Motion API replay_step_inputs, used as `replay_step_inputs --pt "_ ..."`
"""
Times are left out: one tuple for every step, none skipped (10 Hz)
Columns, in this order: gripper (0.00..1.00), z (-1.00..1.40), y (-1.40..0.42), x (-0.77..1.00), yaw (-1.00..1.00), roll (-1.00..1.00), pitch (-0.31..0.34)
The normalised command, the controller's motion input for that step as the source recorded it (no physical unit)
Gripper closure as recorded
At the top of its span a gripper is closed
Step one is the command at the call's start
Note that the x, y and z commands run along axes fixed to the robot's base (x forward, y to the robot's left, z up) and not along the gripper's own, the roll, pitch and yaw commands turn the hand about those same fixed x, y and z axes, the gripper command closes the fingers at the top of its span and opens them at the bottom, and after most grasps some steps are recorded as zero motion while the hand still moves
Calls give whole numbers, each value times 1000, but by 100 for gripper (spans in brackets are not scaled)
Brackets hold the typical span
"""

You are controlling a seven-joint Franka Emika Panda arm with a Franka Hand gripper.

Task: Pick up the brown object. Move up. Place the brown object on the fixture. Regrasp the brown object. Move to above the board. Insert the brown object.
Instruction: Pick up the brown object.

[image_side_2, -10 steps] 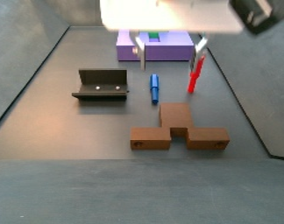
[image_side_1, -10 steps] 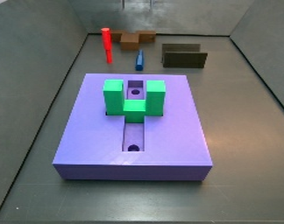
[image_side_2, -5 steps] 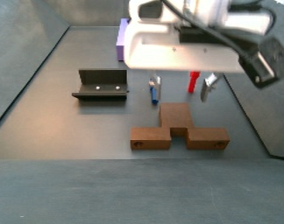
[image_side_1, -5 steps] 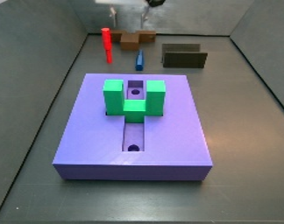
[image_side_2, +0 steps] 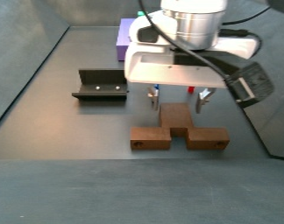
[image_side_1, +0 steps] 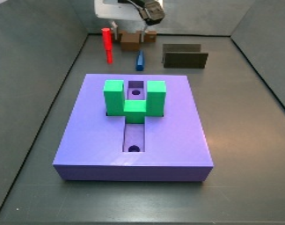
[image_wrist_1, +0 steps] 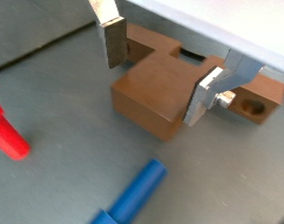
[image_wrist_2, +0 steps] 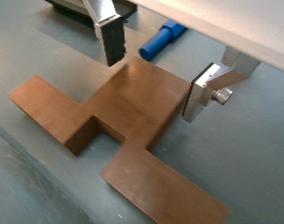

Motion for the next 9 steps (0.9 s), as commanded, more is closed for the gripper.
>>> replay_step_inputs --pt "0 -151 0 80 0 -110 0" --pt "0 -234 0 0 0 -24 0" --pt "0 -229 0 0 0 0 0" --pt "0 -191 -74 0 0 0 0" --pt "0 -200 -109 20 0 0 0" --pt "0 -163 -100 83 166 87 0" --pt "0 -160 0 63 151 64 0" --pt "0 -86 63 6 77 9 0" --pt "0 -74 71 0 89 0 0"
